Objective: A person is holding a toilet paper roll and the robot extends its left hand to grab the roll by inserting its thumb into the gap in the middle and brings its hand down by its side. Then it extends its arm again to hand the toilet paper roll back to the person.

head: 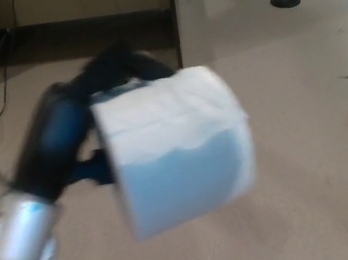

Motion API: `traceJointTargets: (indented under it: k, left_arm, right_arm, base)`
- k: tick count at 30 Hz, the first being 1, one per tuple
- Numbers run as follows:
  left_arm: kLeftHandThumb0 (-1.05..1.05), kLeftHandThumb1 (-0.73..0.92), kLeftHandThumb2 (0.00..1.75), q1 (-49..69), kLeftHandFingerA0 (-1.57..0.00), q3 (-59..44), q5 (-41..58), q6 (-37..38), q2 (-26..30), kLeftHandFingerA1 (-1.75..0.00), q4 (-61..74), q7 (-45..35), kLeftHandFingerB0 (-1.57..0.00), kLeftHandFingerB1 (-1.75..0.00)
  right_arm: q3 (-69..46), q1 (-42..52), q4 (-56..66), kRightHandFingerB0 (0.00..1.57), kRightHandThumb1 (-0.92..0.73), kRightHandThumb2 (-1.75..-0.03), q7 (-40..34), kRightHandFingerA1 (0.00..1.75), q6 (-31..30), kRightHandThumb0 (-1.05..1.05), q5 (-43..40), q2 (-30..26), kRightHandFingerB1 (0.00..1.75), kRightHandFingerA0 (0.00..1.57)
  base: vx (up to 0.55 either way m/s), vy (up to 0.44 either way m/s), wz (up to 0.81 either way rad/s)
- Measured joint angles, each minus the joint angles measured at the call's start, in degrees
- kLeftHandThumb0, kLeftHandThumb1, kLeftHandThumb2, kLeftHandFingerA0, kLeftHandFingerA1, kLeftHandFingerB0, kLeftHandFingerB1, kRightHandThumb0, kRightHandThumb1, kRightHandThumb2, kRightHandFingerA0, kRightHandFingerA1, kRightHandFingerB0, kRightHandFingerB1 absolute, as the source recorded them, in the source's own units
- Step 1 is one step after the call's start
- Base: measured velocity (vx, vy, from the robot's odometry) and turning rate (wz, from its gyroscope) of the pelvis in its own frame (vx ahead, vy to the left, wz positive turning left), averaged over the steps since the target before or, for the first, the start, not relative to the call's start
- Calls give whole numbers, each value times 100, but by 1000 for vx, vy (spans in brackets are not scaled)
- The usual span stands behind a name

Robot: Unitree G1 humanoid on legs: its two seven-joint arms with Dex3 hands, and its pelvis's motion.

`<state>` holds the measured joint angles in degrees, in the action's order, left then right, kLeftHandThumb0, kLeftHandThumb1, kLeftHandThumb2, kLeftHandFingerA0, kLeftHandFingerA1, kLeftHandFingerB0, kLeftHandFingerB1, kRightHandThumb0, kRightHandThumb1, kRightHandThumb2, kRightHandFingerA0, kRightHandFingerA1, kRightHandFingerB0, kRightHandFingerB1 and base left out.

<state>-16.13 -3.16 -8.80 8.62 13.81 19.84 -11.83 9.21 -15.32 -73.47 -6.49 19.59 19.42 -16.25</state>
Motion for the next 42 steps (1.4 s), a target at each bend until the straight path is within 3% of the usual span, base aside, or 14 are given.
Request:
traceJointTargets:
  k: [3,22,23,24,26,29,31,32,33,35,38,39,41,42]
  left_arm:
    - [-12,83,65,553,-105,-393,280,146,151,-133,-93,-109,-78,-122]
    - [-2,80,70,2965,-70,-1257,404,1420,366,-140,-3555,73,-70,-124]
    - [-4,78,67,2998,-69,-1242,361,1447,409,-133,-3766,127,-73,-117]
    - [-11,77,64,3030,-70,-1199,296,1471,476,-130,-4044,209,-75,-105]
    - [-13,79,64,3078,-75,-1085,174,1500,601,-118,-4505,373,-79,-86]
    - [-12,78,66,3088,-64,-814,-88,1523,859,-138,-5353,708,-65,-126]
    - [-10,78,67,3065,-66,-675,-215,1560,983,-141,-5754,878,-67,-128]
    - [-11,80,65,3054,-62,-640,-247,1573,1012,-148,-5856,923,-60,-139]
    - [-13,78,66,3015,-65,-536,-352,1610,1105,-147,-6142,1068,-65,-129]
    - [-14,79,64,2901,-67,-357,-497,1680,1236,-141,-6563,1279,-66,-121]
    - [-12,77,63,2737,-67,-110,-698,1789,1407,-142,-6997,1581,-63,-127]
    - [-14,77,67,2687,-69,-28,-760,1831,1452,-144,-7115,1684,-65,-129]
    - [-12,78,63,2608,-70,95,-862,1928,1519,-126,-7328,1871,-65,-124]
    - [-12,80,64,2569,-70,158,-907,1995,1556,-130,-7444,1968,-65,-124]
  right_arm:
    - [-84,55,-9,19,-46,-74,26,62,1,-42,-28,-13,40,74]
    - [-103,220,-17,26,-58,-58,68,53,0,-34,-48,28,30,82]
    - [-103,220,-16,12,-41,-90,68,72,0,-27,-48,31,48,72]
    - [-103,219,-15,26,-59,-58,68,55,1,-35,-48,37,30,81]
    - [-102,219,-14,26,-58,-58,67,56,2,-34,-48,47,30,81]
    - [-102,207,-14,26,-58,-58,67,58,2,-35,-48,69,30,82]
    - [-102,195,-14,12,-42,-90,67,72,2,-27,-49,82,48,72]
    - [-103,191,-14,25,-59,-58,67,57,1,-35,-49,85,30,81]
    - [-102,165,-14,11,-42,-90,67,73,0,-27,-48,96,48,72]
    - [-103,113,-14,25,-59,-58,68,58,-1,-35,-49,109,30,82]
    - [-104,63,-14,25,-59,-58,67,58,-3,-34,-51,123,30,81]
    - [-104,55,-13,12,-42,-90,67,73,-3,-27,-52,125,48,73]
    - [-104,52,-14,12,-42,-90,67,72,-3,-27,-53,125,48,72]
    - [-104,51,-14,26,-59,-58,67,56,-4,-36,-53,125,30,81]
  base:
    - [0,0,0]
    - [0,0,0]
    - [0,0,0]
    - [0,0,0]
    - [0,0,0]
    - [0,0,0]
    - [0,0,0]
    - [0,0,0]
    - [0,0,0]
    - [0,0,0]
    - [0,0,0]
    - [0,0,0]
    - [0,0,0]
    - [0,0,0]
